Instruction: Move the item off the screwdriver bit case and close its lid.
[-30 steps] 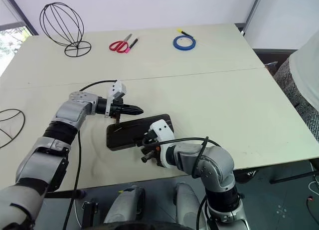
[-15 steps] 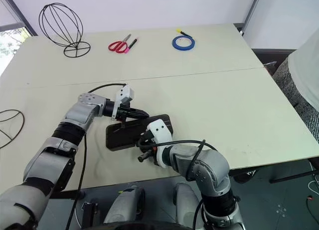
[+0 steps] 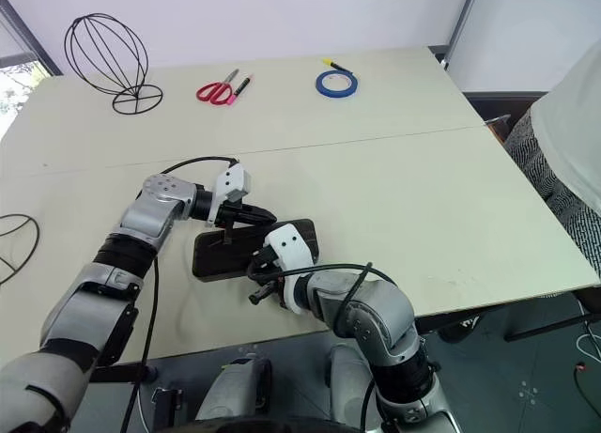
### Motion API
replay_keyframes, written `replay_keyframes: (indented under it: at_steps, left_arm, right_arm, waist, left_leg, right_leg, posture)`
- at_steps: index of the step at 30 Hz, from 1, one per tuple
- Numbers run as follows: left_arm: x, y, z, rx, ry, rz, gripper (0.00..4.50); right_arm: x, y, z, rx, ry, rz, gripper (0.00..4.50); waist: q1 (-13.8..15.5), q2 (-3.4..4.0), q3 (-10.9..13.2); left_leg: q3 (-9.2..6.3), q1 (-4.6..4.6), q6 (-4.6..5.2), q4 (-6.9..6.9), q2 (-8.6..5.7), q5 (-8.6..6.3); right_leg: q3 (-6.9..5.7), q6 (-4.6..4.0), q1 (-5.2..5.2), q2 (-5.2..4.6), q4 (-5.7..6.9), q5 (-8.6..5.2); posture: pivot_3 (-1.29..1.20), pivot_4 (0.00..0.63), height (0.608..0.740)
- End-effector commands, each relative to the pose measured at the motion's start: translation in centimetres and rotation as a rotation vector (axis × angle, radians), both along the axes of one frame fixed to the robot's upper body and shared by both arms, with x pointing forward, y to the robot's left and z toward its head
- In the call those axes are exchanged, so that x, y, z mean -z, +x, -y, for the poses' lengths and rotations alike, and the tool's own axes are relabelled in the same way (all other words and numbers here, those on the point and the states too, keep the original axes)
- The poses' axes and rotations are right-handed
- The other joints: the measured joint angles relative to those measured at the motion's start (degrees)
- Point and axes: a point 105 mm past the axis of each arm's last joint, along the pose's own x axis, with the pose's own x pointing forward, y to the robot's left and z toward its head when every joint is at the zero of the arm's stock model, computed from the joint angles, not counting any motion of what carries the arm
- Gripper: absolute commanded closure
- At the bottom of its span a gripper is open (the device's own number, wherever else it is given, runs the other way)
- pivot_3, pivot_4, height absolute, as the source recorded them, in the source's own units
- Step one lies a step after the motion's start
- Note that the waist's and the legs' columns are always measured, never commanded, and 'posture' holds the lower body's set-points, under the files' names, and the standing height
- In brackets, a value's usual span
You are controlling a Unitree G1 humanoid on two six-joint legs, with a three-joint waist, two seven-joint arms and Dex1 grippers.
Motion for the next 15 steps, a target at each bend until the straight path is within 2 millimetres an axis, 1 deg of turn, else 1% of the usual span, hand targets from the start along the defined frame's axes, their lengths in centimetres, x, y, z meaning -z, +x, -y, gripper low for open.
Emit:
replay_keyframes:
  at_steps: [1,3,6,7,10,15]
  left_arm:
    - [3.4,-3.1,1.6,0.134,0.036,-0.127,4.50]
    - [3.4,-2.8,1.3,0.122,0.043,-0.110,4.50]
    - [2.8,-1.7,0.9,0.077,0.040,-0.064,4.50]
    - [2.6,-1.3,0.7,0.062,0.043,-0.044,4.50]
    - [1.4,0.0,0.4,0.003,0.025,0.006,4.50]
    - [-0.6,1.0,-0.4,-0.055,-0.012,0.070,4.50]
  right_arm:
    - [-2.5,3.0,1.1,0.122,0.004,0.162,4.47]
    - [-2.3,2.5,1.0,0.091,-0.006,0.150,4.47]
    - [-2.2,1.6,0.9,0.032,-0.015,0.132,4.47]
    - [-2.4,0.9,0.6,-0.022,-0.013,0.126,4.47]
    - [-2.7,-0.5,0.3,-0.110,0.000,0.103,4.47]
    - [-3.6,-2.0,0.8,-0.199,0.043,0.060,4.47]
  waist:
    - [0.0,0.00,0.0]
    - [0.0,0.00,-0.1]
    - [0.1,0.00,-0.1]
    - [0.1,0.00,-0.1]
    - [0.4,-0.02,-0.1]
    - [0.2,-0.02,-0.1]
  left_leg:
    - [0.00,0.00,0.00,-0.01,0.00,0.00]
    - [0.00,0.01,0.01,-0.03,0.01,-0.01]
    - [0.01,0.00,0.01,-0.02,0.00,-0.01]
    - [0.01,0.00,0.01,-0.02,-0.01,-0.01]
    - [0.01,-0.04,0.01,0.02,-0.05,-0.01]
    - [-0.01,-0.04,0.02,0.01,-0.05,-0.01]
  right_leg:
    - [0.00,0.00,0.00,0.00,0.00,0.00]
    - [0.00,0.00,0.00,0.01,0.00,0.00]
    - [0.00,0.00,0.00,-0.01,-0.01,0.00]
    - [0.00,0.00,0.00,-0.02,-0.02,-0.01]
    - [-0.01,0.03,0.04,-0.10,-0.06,-0.01]
    - [-0.02,0.04,0.04,-0.09,-0.07,-0.02]
  posture:
    - [0.00,0.150,0.740]
    - [0.00,0.150,0.740]
    - [0.00,0.150,0.740]
    - [0.00,0.150,0.740]
    - [0.00,0.150,0.740]
    - [0.00,0.150,0.740]
